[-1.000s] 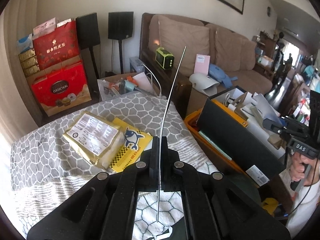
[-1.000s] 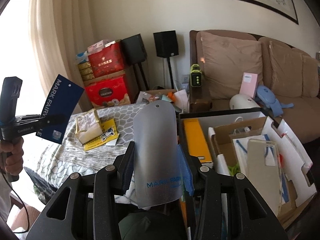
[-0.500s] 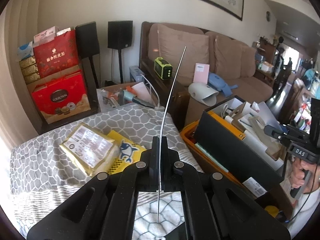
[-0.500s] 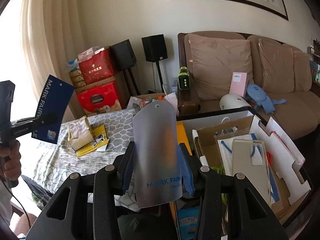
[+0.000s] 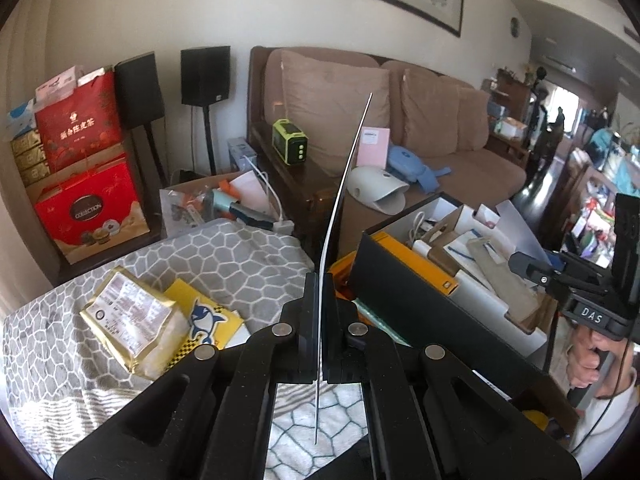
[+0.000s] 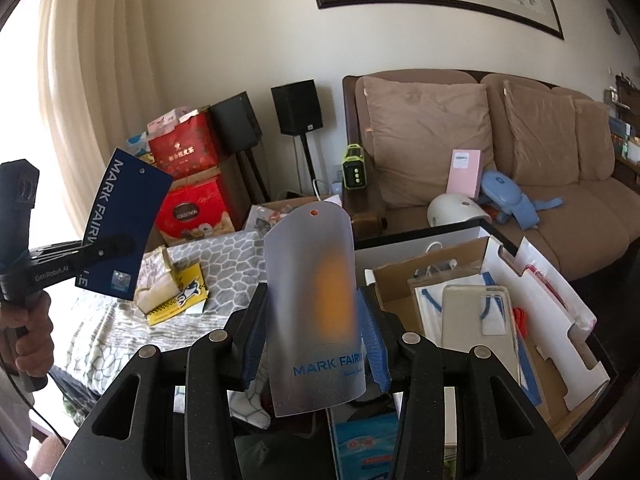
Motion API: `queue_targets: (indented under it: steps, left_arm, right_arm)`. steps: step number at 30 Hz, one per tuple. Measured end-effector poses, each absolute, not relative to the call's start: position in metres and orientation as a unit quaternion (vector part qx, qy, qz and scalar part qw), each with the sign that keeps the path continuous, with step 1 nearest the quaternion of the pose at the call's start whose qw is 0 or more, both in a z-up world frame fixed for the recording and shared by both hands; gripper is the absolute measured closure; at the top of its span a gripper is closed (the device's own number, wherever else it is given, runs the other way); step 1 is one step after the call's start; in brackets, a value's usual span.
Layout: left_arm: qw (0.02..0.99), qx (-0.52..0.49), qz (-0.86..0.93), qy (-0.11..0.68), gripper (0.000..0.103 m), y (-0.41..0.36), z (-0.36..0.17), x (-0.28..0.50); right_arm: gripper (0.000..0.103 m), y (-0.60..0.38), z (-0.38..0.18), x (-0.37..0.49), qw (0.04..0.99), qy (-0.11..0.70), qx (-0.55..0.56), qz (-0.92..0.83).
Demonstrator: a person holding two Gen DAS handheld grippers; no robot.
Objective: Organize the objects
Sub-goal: 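Carry the pouch and the card with both grippers toward the cardboard box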
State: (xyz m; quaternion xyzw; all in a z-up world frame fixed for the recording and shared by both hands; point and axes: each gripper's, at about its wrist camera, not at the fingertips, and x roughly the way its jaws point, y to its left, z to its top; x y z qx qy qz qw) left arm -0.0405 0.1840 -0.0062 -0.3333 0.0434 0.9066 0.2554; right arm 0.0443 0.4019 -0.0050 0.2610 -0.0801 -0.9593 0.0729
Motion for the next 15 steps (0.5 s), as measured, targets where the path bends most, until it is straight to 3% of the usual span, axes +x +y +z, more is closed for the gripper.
queue_targets:
  steps: [15]
  left_arm:
    - [0.272,-0.339,0.900,0.024,0.102,0.201,-0.002,-0.043]
  right_arm:
    - [0.059,0.423,0.000,0.049,0.056,-0.098,0.255,-0.960]
